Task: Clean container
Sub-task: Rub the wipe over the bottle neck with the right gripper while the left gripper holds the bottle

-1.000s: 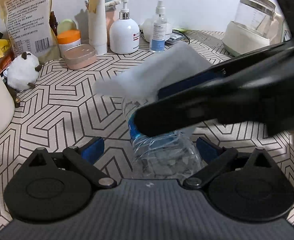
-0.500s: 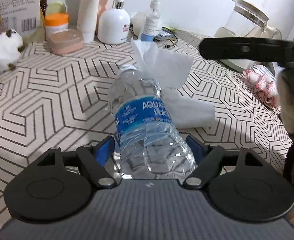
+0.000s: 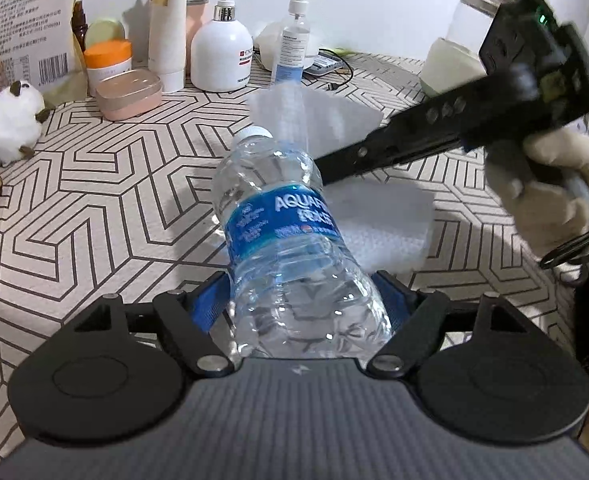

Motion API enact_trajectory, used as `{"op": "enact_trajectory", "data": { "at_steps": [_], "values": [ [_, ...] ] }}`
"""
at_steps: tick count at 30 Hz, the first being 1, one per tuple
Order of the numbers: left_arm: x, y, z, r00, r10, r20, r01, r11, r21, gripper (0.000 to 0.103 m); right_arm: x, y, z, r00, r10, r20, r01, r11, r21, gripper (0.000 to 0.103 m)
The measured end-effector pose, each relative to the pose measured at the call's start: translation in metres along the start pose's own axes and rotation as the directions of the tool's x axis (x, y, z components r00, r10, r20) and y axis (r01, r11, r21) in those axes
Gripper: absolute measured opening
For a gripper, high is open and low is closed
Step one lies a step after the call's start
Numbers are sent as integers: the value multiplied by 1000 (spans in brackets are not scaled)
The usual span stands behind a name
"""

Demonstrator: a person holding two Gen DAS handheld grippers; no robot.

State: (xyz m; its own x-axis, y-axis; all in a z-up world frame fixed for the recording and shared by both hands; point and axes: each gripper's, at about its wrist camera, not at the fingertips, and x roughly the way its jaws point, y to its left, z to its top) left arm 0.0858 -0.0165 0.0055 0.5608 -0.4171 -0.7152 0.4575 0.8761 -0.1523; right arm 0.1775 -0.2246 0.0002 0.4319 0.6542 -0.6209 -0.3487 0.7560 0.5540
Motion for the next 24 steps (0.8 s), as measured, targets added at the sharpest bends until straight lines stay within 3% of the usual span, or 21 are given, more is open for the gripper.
{"op": "enact_trajectory", "data": {
  "at_steps": [1,6,9,17,20,24],
  "values": [
    [0,-2,-1,1000,13,4,-13,1000,12,74,-2,0,0,999,34,2,-34,999,13,7],
    [-1,-3,-1,999,35,12,-35,999,14,71,-7,28,-5,995,102,2,-102,992,-72,6],
    [-2,-4,-3,999,47,21,-48,999,13,71,-7,48,-8,996,90,3,-88,984,-155,6],
    [-5,-7,-6,997,72,40,-73,997,27,71,-6,72,-19,988,154,-32,-157,958,-242,7],
    [-5,-6,-6,998,58,38,-59,998,28,71,-7,72,-21,994,108,-18,-109,958,-265,6],
    [-4,-6,-8,998,52,41,-53,998,26,71,-6,57,-20,1000,-20,7,21,964,-264,7]
  ]
}}
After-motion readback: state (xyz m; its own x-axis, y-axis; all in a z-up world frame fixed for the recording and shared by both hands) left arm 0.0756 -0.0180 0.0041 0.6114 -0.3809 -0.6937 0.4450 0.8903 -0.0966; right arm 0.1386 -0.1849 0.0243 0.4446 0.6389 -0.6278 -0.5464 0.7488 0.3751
